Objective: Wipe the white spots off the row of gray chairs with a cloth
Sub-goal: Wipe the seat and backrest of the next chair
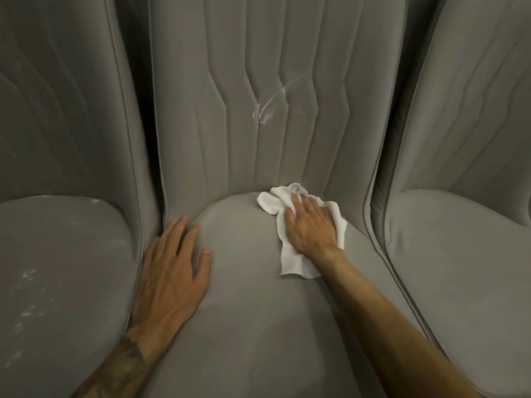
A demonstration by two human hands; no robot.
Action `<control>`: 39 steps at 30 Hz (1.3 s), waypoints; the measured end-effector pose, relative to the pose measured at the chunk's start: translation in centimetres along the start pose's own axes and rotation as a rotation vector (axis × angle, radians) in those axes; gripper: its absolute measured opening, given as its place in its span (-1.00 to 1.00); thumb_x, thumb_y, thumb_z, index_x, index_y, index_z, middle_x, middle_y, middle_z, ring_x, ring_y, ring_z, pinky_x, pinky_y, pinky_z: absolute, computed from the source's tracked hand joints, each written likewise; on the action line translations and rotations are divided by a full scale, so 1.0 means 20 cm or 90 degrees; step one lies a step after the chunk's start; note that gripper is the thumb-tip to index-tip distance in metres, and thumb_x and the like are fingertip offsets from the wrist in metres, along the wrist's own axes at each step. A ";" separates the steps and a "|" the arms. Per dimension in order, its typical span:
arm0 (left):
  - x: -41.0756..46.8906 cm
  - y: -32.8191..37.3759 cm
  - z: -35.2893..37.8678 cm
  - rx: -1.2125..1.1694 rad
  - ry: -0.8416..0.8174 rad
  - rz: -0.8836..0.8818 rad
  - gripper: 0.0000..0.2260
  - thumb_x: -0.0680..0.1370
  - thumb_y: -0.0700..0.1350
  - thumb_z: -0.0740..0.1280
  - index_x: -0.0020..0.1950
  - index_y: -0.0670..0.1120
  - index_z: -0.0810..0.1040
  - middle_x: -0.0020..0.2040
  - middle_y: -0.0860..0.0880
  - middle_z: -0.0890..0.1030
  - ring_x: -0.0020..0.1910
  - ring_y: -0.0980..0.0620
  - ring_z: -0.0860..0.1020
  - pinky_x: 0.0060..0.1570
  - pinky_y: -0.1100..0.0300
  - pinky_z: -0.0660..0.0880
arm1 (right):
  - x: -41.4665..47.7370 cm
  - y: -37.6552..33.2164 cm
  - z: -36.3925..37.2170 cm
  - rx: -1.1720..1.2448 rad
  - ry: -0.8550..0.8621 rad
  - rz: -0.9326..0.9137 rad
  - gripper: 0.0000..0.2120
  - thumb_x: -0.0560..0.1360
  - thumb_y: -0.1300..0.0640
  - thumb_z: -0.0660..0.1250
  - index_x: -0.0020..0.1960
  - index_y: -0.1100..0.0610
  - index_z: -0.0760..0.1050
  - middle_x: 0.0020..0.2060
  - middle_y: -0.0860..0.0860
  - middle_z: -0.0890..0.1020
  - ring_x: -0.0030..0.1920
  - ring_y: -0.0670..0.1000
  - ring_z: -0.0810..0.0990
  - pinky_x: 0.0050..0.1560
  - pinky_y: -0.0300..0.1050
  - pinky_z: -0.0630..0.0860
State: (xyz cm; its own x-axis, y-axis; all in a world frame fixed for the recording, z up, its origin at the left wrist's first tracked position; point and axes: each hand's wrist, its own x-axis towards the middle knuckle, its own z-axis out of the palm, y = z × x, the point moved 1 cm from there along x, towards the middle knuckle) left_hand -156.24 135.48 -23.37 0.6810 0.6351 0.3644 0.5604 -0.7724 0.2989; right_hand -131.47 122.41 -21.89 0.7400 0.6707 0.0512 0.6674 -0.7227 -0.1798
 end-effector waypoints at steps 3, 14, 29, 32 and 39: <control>0.00 0.00 0.00 0.001 -0.006 -0.005 -0.42 0.64 0.13 0.05 0.50 -0.19 0.49 0.56 -0.18 0.43 0.57 -0.17 0.37 0.52 -0.17 0.32 | -0.17 0.15 -0.04 0.008 0.033 0.086 -0.49 0.73 -0.03 0.03 0.61 0.19 0.22 0.56 0.18 0.36 0.60 0.17 0.27 0.56 0.08 0.23; 0.00 -0.02 0.01 0.006 -0.017 -0.005 -0.42 0.64 0.14 0.03 0.52 -0.15 0.47 0.58 -0.15 0.40 0.60 -0.13 0.32 0.57 -0.12 0.24 | -0.18 0.15 -0.07 -0.007 0.007 0.042 -0.45 0.74 -0.04 -0.03 0.66 0.18 0.12 0.65 0.13 0.21 0.65 0.14 0.15 0.62 0.06 0.12; 0.00 -0.01 0.02 -0.049 0.040 -0.020 -0.46 0.66 0.08 0.07 0.50 -0.21 0.51 0.52 -0.17 0.48 0.54 -0.16 0.43 0.47 -0.15 0.41 | 0.03 -0.12 0.01 0.003 -0.050 0.031 -0.42 0.76 -0.01 -0.05 0.67 0.26 0.00 0.67 0.21 0.08 0.66 0.21 0.10 0.61 0.09 0.11; 0.00 -0.01 0.01 -0.086 0.059 -0.026 -0.46 0.67 0.08 0.06 0.50 -0.21 0.50 0.52 -0.17 0.49 0.53 -0.15 0.44 0.49 -0.12 0.40 | 0.05 -0.43 0.05 0.017 -0.047 -0.033 -0.46 0.74 0.05 -0.07 0.64 0.29 0.07 0.63 0.25 0.19 0.62 0.22 0.21 0.57 0.08 0.18; -0.01 -0.03 0.01 -0.174 0.077 -0.055 -0.43 0.68 0.12 0.02 0.57 -0.18 0.41 0.58 -0.12 0.41 0.56 -0.09 0.38 0.57 0.10 0.20 | -0.04 -0.59 0.07 -0.064 -0.027 -0.332 -0.49 0.71 0.04 -0.01 0.63 0.17 0.16 0.43 0.13 0.45 0.39 0.14 0.44 0.26 0.05 0.36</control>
State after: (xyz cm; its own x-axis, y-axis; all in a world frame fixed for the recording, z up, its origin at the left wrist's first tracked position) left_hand -156.58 135.83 -23.76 0.5665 0.7062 0.4248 0.4547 -0.6977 0.5536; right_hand -140.01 130.74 -21.20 0.3049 0.9499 0.0685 0.9521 -0.3023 -0.0465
